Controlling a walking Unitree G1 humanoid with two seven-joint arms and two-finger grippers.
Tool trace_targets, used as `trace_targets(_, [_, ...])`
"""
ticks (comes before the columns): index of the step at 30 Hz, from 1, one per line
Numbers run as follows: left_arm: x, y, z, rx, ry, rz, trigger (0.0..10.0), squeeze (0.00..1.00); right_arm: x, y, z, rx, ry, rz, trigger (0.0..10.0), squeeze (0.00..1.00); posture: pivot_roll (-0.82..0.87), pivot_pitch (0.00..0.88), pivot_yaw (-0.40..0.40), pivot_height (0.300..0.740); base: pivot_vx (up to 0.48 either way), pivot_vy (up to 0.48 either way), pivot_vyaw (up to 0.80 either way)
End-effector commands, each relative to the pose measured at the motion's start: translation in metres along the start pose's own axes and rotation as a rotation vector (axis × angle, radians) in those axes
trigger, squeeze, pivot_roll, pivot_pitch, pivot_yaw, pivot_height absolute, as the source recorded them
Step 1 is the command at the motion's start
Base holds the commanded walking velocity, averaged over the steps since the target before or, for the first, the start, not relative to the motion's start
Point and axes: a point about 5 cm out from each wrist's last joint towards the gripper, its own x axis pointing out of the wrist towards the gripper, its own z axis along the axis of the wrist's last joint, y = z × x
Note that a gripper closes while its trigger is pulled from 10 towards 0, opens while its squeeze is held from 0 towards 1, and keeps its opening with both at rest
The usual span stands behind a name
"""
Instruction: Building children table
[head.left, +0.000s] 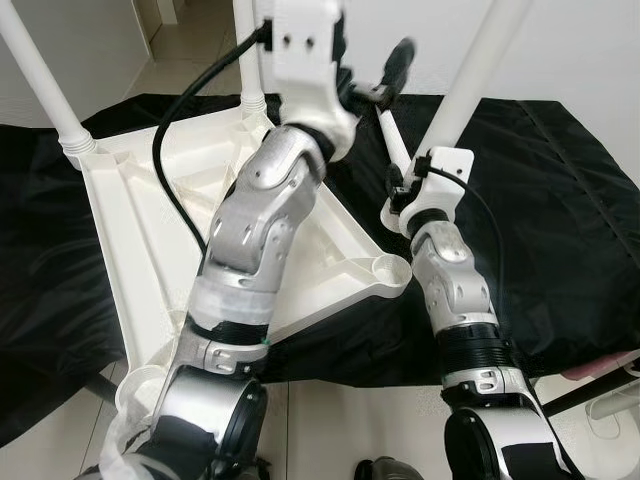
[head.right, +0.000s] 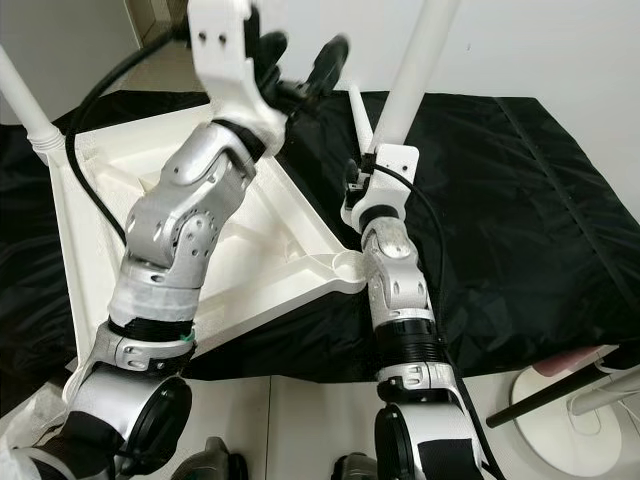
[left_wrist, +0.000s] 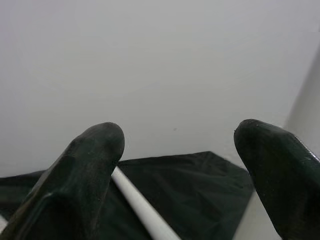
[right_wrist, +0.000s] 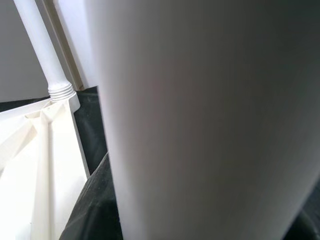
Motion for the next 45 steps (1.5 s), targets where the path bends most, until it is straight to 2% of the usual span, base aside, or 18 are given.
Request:
trace_targets(1, [-0.003, 0.010, -0.012, 0.042, 0.046, 0.074, 10.0, 0.00, -0.002, -0.002, 0.005, -0.012, -0.040, -0.002, 10.0, 0.00, -0.03, 0.000, 0.020, 0.740, 0.000, 0.000, 0.00])
trace_targets(3, [-0.011, 0.026, -0.028, 0.110, 0.109, 0.146, 10.0, 0.00, -0.006, -0.004, 0.003, -0.038, -0.041, 0.002, 10.0, 0.00, -0.04, 0.000, 0.023, 0.740, 0.000, 0.000, 0.00])
trace_targets(4, [-0.011, 0.026, -0.028, 0.110, 0.109, 0.146, 10.0, 0.00, -0.006, -0.004, 0.003, -0.038, -0.041, 0.002, 10.0, 0.00, -0.04, 0.000, 0.023, 0.740, 0.000, 0.000, 0.00])
trace_targets(6, [-0.020, 0.040, -0.041, 0.140, 0.170, 0.208, 10.0, 0.00, -0.012, -0.004, 0.003, -0.053, -0.067, 0.013, 10.0, 0.00, -0.04, 0.000, 0.027, 0.740, 0.000, 0.000, 0.00])
trace_targets(9, [-0.029, 0.050, -0.051, 0.175, 0.215, 0.259, 10.0, 0.00, -0.018, -0.004, 0.004, -0.061, -0.100, 0.012, 10.0, 0.00, -0.04, 0.000, 0.031, 0.740, 0.000, 0.000, 0.00])
trace_targets(15, [-0.038, 0.057, -0.060, 0.185, 0.259, 0.291, 10.0, 0.00, -0.024, -0.007, 0.005, -0.054, -0.124, -0.005, 10.0, 0.00, -0.04, 0.000, 0.034, 0.740, 0.000, 0.000, 0.00])
trace_targets(16, [-0.051, 0.059, -0.067, 0.176, 0.286, 0.293, 10.0, 0.00, -0.033, -0.011, 0.004, -0.079, -0.147, 0.005, 10.0, 0.00, -0.05, 0.000, 0.037, 0.740, 0.000, 0.000, 0.00])
trace_targets(17, [-0.055, 0.058, -0.070, 0.169, 0.294, 0.287, 10.0, 0.00, -0.038, -0.012, 0.004, -0.091, -0.158, 0.015, 10.0, 0.00, -0.05, 0.000, 0.037, 0.740, 0.000, 0.000, 0.00])
trace_targets(21, [-0.061, 0.056, -0.072, 0.162, 0.302, 0.277, 10.0, 0.00, -0.044, -0.012, 0.004, -0.099, -0.167, 0.040, 10.0, 0.00, -0.05, 0.000, 0.041, 0.740, 0.000, 0.000, 0.00])
trace_targets(24, [-0.080, 0.062, -0.080, 0.205, 0.327, 0.291, 10.0, 0.00, -0.055, -0.018, 0.000, -0.135, -0.155, 0.029, 10.0, 0.00, -0.06, 0.000, 0.048, 0.740, 0.000, 0.000, 0.00])
trace_targets(25, [-0.080, 0.062, -0.080, 0.205, 0.327, 0.291, 10.0, 0.00, -0.055, -0.018, 0.000, -0.135, -0.155, 0.029, 10.0, 0.00, -0.06, 0.000, 0.048, 0.740, 0.000, 0.000, 0.00])
trace_targets(27, [-0.086, 0.067, -0.082, 0.220, 0.336, 0.317, 10.0, 0.00, -0.058, -0.022, -0.001, -0.145, -0.151, 0.018, 10.0, 0.00, -0.07, 0.000, 0.050, 0.740, 0.000, 0.000, 0.00])
trace_targets(29, [-0.096, 0.082, -0.082, 0.258, 0.350, 0.383, 10.0, 0.00, -0.061, -0.027, -0.001, -0.170, -0.149, 0.012, 10.0, 0.00, -0.07, 0.000, 0.048, 0.740, 0.000, 0.000, 0.00])
trace_targets(31, [-0.096, 0.082, -0.082, 0.258, 0.350, 0.383, 10.0, 0.00, -0.061, -0.027, -0.001, -0.170, -0.149, 0.012, 10.0, 0.00, -0.07, 0.000, 0.048, 0.740, 0.000, 0.000, 0.00])
trace_targets(32, [-0.105, 0.095, -0.081, 0.285, 0.363, 0.455, 10.0, 0.00, -0.062, -0.032, -0.001, -0.187, -0.143, 0.006, 10.0, 0.00, -0.07, 0.000, 0.037, 0.740, 0.000, 0.000, 0.00])
trace_targets(38, [-0.112, 0.108, -0.077, 0.313, 0.349, 0.531, 10.0, 0.00, -0.061, -0.035, 0.001, -0.193, -0.144, 0.008, 10.0, 0.00, -0.06, 0.005, 0.032, 0.740, 0.000, 0.000, 0.00])
trace_targets(39, [-0.114, 0.110, -0.074, 0.321, 0.320, 0.551, 10.0, 0.00, -0.060, -0.035, 0.002, -0.193, -0.148, 0.011, 10.0, 0.00, -0.06, 0.010, 0.032, 0.740, 0.000, 0.000, 0.00])
trace_targets(45, [-0.117, 0.106, -0.070, 0.317, 0.229, 0.557, 10.0, 0.00, -0.060, -0.033, 0.004, -0.187, -0.162, 0.022, 10.0, 0.00, -0.05, 0.015, 0.032, 0.740, 0.000, 0.000, 0.00])
